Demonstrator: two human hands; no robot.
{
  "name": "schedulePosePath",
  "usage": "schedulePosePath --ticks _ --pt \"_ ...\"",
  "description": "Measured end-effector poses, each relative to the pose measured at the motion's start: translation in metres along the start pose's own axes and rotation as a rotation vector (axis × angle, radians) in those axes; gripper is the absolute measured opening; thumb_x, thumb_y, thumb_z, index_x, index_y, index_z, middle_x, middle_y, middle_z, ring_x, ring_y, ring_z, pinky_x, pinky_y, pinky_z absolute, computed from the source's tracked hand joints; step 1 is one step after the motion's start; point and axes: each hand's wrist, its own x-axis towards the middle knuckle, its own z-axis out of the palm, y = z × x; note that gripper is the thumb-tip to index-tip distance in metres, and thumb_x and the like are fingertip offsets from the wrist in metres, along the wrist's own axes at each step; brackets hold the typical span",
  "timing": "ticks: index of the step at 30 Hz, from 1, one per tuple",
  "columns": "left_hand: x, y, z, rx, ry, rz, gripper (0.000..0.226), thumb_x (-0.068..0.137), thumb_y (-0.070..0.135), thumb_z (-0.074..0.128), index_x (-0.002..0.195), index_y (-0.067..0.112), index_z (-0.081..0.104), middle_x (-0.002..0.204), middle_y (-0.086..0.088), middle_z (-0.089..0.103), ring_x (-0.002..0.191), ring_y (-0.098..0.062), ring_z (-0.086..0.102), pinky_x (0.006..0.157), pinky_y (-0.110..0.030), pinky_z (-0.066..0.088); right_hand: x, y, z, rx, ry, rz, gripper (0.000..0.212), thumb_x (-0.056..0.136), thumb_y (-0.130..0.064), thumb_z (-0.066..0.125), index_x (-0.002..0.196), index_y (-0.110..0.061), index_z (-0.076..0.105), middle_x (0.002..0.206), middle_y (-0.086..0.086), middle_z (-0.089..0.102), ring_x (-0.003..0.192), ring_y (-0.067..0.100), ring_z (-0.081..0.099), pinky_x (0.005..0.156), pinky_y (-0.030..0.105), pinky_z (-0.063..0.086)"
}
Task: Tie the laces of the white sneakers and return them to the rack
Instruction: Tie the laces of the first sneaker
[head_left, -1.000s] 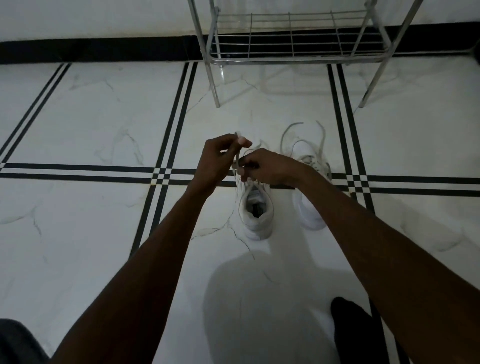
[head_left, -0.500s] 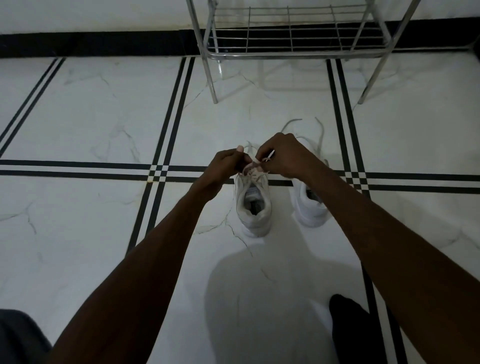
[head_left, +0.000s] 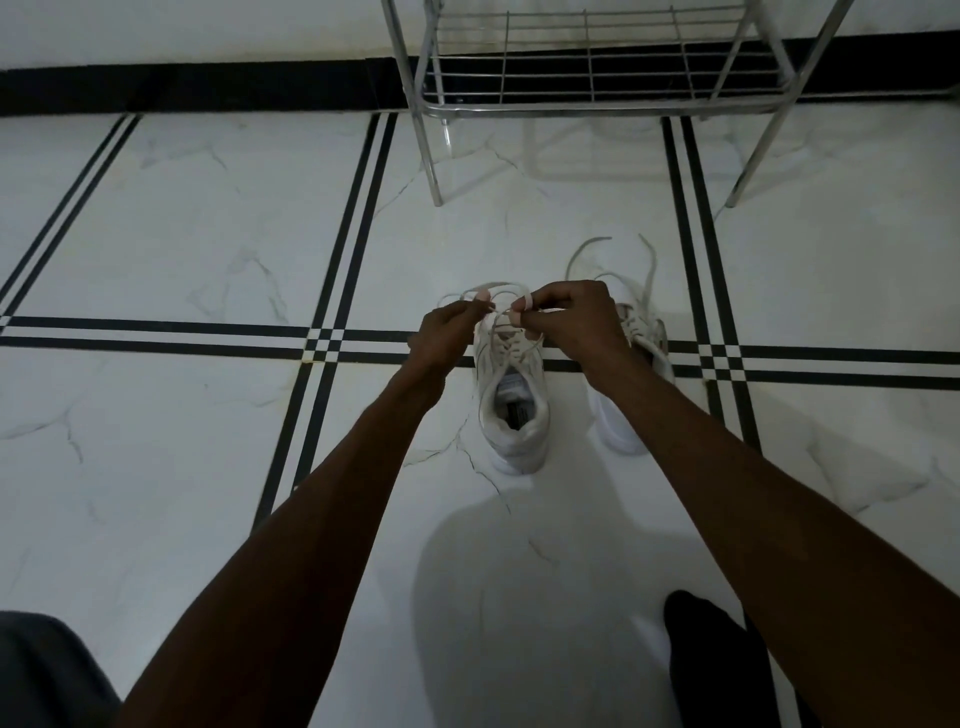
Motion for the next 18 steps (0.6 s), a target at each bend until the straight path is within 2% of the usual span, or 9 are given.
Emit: schedulePosePath --ticks 2,4,6,7,8,10,12,15,18 --pt "0.000 0.001 0.002 -0.117 -0.016 -0.024 0.038 0.097 0.038 0.064 0.122 0.010 0.073 0.111 0.003 0.072 0.105 -0.008 0.064 0.098 -0.031 0.048 -0.002 -0.003 0.003 0.050 -0.027 0.042 0.020 0.069 -0.020 0.089 0.086 -0.014 0.081 0.080 0.009 0.079 0.071 0.024 0.075 0.078 0.044 0.064" --pt "0.000 -0.002 0.004 -0.167 0.020 -0.007 0.038 0.095 0.038 0.068 0.114 0.007 0.076 0.110 -0.007 0.077 0.109 -0.024 0.069 0.098 -0.040 0.054 -0.003 -0.005 0.004 0.077 -0.052 0.084 0.022 0.069 -0.024 0.090 0.087 -0.015 0.081 0.084 0.008 0.080 0.079 0.025 0.077 0.077 0.042 0.064" --pt "-0.001 -0.007 0.004 -0.212 0.131 -0.039 0.039 0.097 0.038 0.064 0.110 0.002 0.075 0.106 -0.010 0.077 0.099 -0.025 0.071 0.073 -0.030 0.060 -0.001 -0.002 0.003 0.091 -0.026 0.152 0.016 0.070 -0.024 0.089 0.079 -0.016 0.079 0.086 0.006 0.080 0.082 0.023 0.078 0.074 0.039 0.064" --pt "-0.004 -0.011 0.004 -0.257 0.216 -0.083 0.038 0.100 0.035 0.061 0.109 0.000 0.073 0.104 -0.011 0.075 0.089 -0.021 0.071 0.059 -0.022 0.057 0.000 0.002 0.001 0.117 0.016 0.205 0.011 0.073 -0.018 0.086 0.071 -0.017 0.075 0.085 0.006 0.079 0.082 0.022 0.077 0.071 0.038 0.063" --pt "-0.005 -0.017 0.003 -0.307 0.316 -0.143 0.035 0.103 0.031 0.057 0.109 -0.001 0.070 0.101 -0.013 0.073 0.079 -0.017 0.069 0.052 -0.019 0.054 -0.001 0.006 -0.002 0.154 0.083 0.277 0.018 0.075 -0.010 0.081 0.063 -0.018 0.070 0.083 0.007 0.077 0.079 0.023 0.075 0.067 0.037 0.062" --pt "-0.006 -0.034 0.000 -0.412 0.517 -0.276 0.031 0.106 0.026 0.050 0.110 -0.001 0.064 0.097 -0.018 0.070 0.066 -0.014 0.064 0.053 -0.022 0.053 -0.003 0.017 -0.008 0.223 0.239 0.376 0.025 0.079 -0.005 0.065 0.058 -0.017 0.056 0.077 0.010 0.069 0.069 0.027 0.068 0.057 0.031 0.054" --pt "-0.010 -0.047 0.002 -0.478 0.593 -0.359 0.036 0.107 0.026 0.046 0.117 -0.004 0.062 0.088 -0.015 0.069 0.062 -0.014 0.062 0.055 -0.024 0.054 -0.008 0.026 -0.006 0.238 0.313 0.361 0.030 0.089 0.000 0.056 0.065 -0.016 0.049 0.074 0.010 0.065 0.059 0.024 0.064 0.048 0.027 0.049" --pt "-0.014 -0.047 0.016 -0.552 0.429 -0.351 0.045 0.107 0.038 0.043 0.112 -0.001 0.065 0.085 -0.009 0.072 0.070 -0.015 0.064 0.061 -0.025 0.053 -0.012 0.026 0.011 0.225 0.254 0.341 0.029 0.096 -0.016 0.063 0.070 -0.012 0.052 0.075 0.015 0.067 0.052 0.021 0.065 0.047 0.029 0.054" --pt "-0.013 -0.039 0.024 -0.517 0.204 -0.329 0.054 0.101 0.059 0.042 0.107 0.013 0.068 0.092 -0.001 0.070 0.084 -0.016 0.061 0.073 -0.029 0.046 -0.015 0.017 0.019 0.205 0.112 0.391 0.038 0.096 -0.041 0.062 0.073 -0.010 0.057 0.073 0.012 0.065 0.061 0.022 0.063 0.069 0.041 0.061"
